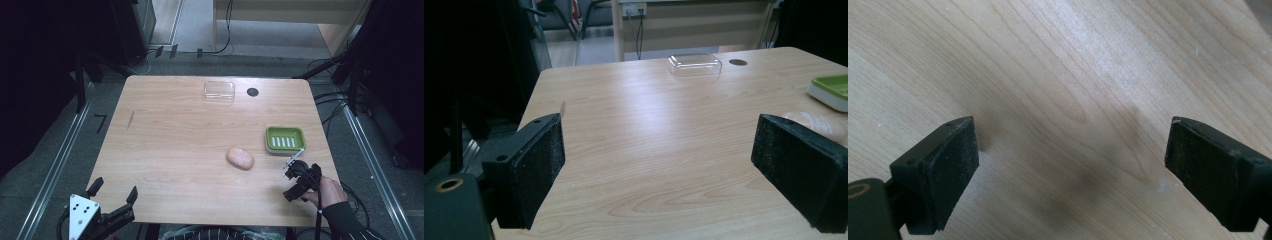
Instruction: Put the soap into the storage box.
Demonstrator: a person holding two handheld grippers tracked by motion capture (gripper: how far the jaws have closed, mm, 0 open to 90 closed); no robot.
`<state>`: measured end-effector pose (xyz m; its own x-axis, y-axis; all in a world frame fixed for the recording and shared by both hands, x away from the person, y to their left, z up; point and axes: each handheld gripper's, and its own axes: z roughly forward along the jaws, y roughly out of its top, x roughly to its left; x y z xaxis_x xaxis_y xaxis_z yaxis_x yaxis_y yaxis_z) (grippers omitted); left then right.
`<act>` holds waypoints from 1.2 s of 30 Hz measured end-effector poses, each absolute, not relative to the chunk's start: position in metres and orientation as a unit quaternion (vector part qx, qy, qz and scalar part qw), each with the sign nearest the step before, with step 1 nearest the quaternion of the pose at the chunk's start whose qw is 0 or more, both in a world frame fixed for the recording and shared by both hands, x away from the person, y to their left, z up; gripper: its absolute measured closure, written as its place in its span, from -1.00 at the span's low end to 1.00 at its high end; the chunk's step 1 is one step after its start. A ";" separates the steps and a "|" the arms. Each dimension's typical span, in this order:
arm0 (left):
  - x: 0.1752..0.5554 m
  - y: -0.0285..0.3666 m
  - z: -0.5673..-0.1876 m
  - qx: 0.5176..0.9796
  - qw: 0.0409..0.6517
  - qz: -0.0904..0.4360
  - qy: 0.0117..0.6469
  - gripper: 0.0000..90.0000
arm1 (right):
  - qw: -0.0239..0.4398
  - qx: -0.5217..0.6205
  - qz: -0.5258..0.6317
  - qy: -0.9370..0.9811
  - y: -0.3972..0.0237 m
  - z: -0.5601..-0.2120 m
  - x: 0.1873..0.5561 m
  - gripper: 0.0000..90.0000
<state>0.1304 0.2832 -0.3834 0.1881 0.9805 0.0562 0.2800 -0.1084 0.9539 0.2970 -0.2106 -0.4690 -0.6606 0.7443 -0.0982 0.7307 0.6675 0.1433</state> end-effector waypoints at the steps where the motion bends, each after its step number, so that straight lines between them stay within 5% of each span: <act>1: 0.130 0.283 -0.383 0.631 0.443 0.395 0.499 -0.84 | 0.074 0.405 0.045 0.910 -0.211 -0.469 0.297 -0.83; 36: 0.132 0.283 -0.384 0.630 0.446 0.394 0.498 -0.84 | 0.091 0.345 0.050 0.933 -0.162 -0.459 0.299 -0.84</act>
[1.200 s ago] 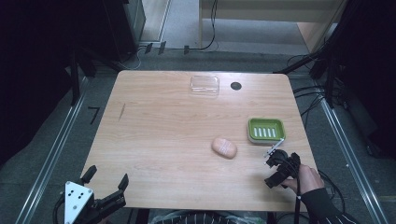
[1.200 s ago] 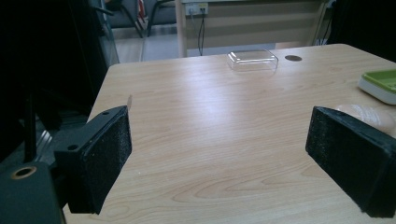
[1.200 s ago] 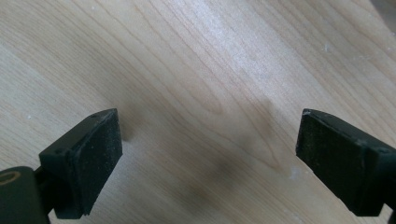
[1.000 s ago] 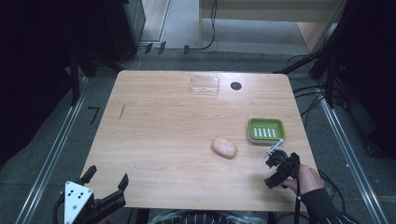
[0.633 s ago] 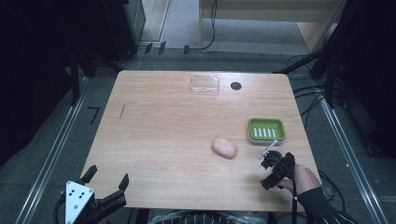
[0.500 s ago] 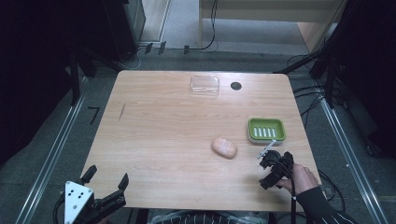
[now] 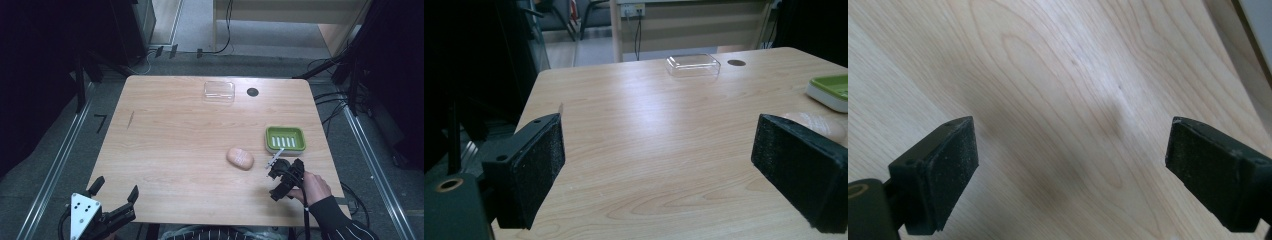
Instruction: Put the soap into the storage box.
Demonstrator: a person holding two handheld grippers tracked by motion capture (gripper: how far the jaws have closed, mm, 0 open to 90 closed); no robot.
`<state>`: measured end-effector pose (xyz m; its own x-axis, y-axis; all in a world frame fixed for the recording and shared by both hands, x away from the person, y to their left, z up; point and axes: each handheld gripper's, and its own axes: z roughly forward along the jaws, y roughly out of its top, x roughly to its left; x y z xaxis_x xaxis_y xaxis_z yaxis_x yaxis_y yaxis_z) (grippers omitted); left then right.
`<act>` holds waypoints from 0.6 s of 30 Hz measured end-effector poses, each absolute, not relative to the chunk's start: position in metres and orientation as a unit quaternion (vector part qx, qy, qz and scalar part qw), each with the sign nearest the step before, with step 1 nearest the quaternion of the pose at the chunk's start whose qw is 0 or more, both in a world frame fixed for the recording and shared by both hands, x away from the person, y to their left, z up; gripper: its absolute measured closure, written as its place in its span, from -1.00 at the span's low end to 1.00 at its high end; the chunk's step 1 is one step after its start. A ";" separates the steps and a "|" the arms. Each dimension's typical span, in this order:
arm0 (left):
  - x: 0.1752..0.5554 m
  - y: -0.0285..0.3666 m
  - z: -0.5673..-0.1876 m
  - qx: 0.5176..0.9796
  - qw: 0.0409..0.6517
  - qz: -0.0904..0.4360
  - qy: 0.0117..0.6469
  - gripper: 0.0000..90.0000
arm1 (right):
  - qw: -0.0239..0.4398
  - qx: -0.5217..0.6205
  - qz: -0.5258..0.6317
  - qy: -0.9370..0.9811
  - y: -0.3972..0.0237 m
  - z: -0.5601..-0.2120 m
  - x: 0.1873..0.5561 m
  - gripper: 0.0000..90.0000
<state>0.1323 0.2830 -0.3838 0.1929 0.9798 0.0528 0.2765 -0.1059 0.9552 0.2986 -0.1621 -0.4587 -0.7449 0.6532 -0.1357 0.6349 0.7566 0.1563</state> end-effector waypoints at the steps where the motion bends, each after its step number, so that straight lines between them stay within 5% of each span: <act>1: 0.132 0.283 -0.384 0.630 0.446 0.394 0.498 -0.84 | 0.091 0.340 0.049 0.935 -0.160 -0.458 0.299 -0.84; 18: 0.133 0.283 -0.384 0.630 0.446 0.394 0.499 -0.84 | 0.095 0.324 0.062 0.939 -0.138 -0.448 0.311 -0.84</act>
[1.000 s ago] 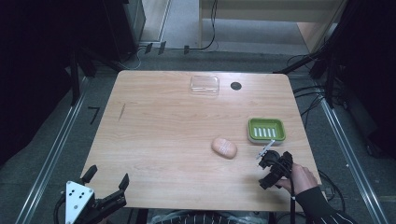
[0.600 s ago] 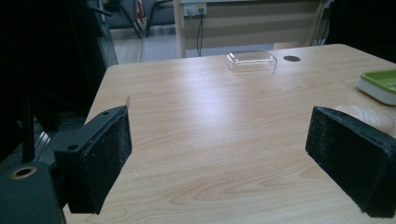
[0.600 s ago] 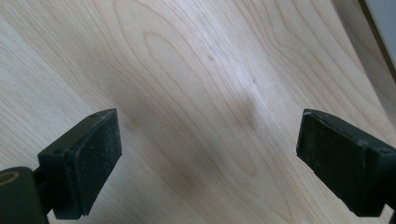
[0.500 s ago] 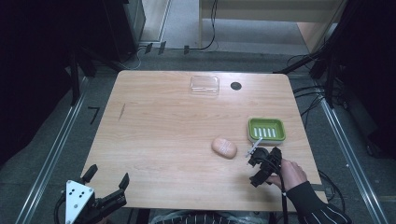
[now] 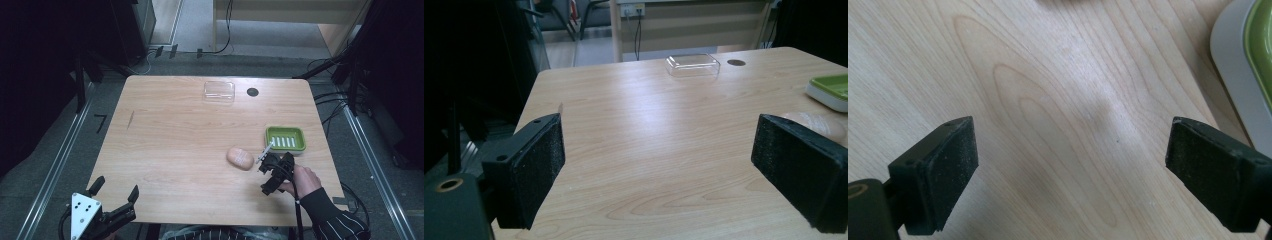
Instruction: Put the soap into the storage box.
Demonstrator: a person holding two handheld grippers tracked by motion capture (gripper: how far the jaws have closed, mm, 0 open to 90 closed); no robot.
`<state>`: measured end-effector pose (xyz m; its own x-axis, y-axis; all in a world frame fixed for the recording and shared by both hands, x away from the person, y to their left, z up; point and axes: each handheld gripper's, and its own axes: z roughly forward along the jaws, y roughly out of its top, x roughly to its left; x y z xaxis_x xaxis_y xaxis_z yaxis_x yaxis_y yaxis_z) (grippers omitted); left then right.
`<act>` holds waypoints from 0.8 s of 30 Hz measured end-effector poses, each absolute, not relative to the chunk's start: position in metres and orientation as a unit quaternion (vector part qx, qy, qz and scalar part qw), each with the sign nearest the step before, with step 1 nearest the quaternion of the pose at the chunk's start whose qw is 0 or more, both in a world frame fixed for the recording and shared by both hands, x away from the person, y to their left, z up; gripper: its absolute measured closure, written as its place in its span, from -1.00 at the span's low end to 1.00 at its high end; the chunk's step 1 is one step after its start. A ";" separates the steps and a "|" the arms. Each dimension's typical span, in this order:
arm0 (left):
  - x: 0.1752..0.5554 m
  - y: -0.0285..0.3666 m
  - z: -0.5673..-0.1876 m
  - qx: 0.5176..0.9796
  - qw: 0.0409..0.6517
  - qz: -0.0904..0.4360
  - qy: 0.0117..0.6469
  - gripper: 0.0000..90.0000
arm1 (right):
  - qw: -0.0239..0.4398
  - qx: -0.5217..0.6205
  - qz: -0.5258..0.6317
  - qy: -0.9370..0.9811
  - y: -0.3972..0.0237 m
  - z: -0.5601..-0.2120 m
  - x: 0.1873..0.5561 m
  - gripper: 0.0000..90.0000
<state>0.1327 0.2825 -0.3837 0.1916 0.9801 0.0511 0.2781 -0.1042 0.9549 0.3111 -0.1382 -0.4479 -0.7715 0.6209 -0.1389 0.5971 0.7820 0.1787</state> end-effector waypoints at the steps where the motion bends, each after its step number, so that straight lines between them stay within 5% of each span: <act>1: 0.133 0.283 -0.384 0.630 0.446 0.394 0.499 -0.84 | 0.092 0.321 0.061 0.941 -0.137 -0.447 0.312 -0.84; 24: 0.134 0.283 -0.384 0.630 0.445 0.393 0.501 -0.84 | 0.087 0.292 0.058 0.951 -0.108 -0.441 0.334 -0.91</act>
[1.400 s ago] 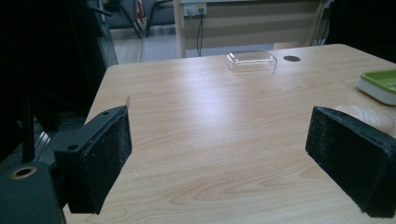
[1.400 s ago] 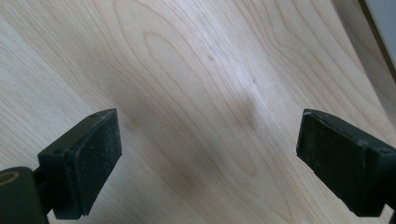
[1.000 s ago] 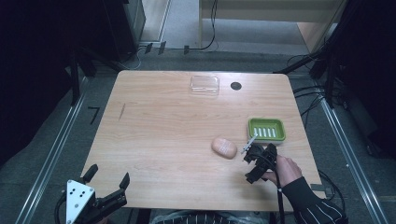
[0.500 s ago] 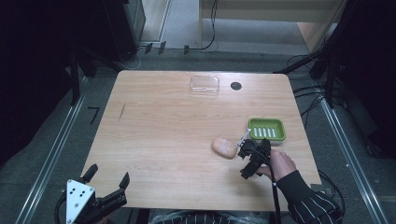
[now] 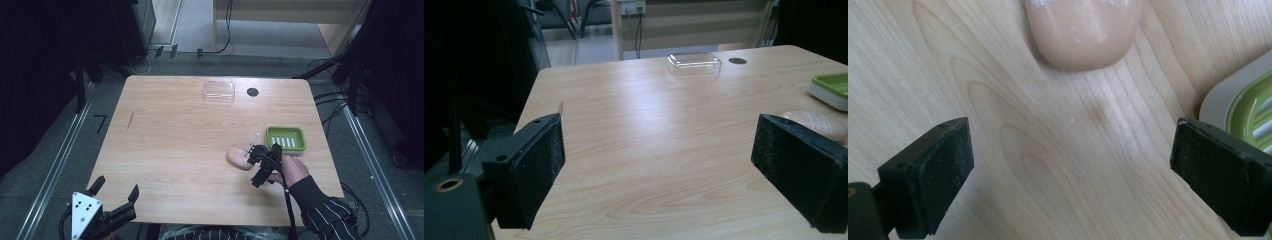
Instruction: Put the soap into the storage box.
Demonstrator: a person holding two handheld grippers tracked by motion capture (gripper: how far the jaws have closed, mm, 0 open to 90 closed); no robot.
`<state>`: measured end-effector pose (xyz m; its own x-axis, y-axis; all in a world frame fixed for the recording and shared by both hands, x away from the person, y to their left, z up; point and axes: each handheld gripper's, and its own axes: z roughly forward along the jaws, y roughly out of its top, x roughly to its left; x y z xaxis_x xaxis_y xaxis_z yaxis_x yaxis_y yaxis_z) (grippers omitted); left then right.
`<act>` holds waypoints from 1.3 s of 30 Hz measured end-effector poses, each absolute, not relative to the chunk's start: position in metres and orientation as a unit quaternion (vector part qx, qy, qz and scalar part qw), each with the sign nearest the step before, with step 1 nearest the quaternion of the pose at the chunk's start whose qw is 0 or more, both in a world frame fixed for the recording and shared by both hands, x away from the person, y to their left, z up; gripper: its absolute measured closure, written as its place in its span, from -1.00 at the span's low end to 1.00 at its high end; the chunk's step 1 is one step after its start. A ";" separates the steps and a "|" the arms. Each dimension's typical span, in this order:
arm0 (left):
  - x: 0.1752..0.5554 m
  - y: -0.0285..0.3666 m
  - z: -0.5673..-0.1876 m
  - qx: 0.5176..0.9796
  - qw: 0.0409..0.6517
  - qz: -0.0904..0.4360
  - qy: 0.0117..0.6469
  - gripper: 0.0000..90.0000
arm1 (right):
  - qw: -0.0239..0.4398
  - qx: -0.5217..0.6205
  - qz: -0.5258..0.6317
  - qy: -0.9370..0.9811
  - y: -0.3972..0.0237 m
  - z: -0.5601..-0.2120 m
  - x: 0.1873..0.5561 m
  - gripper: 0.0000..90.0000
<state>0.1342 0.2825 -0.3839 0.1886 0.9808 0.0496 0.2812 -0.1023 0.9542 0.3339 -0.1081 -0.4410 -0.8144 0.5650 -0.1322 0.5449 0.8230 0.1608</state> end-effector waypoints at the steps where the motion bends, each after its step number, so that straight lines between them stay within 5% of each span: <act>1: 0.134 0.283 -0.384 0.630 0.444 0.393 0.502 -0.84 | 0.089 0.287 0.056 0.952 -0.107 -0.441 0.336 -0.91; 39: 0.133 0.283 -0.384 0.628 0.443 0.395 0.503 -0.84 | 0.052 0.248 0.060 0.966 -0.061 -0.451 0.386 -1.00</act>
<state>0.1331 0.2835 -0.3842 0.1821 0.9819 0.0513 0.2809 -0.1020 0.9543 0.3862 -0.0610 -0.4508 -0.8718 0.4847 -0.0707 0.4723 0.8701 0.1410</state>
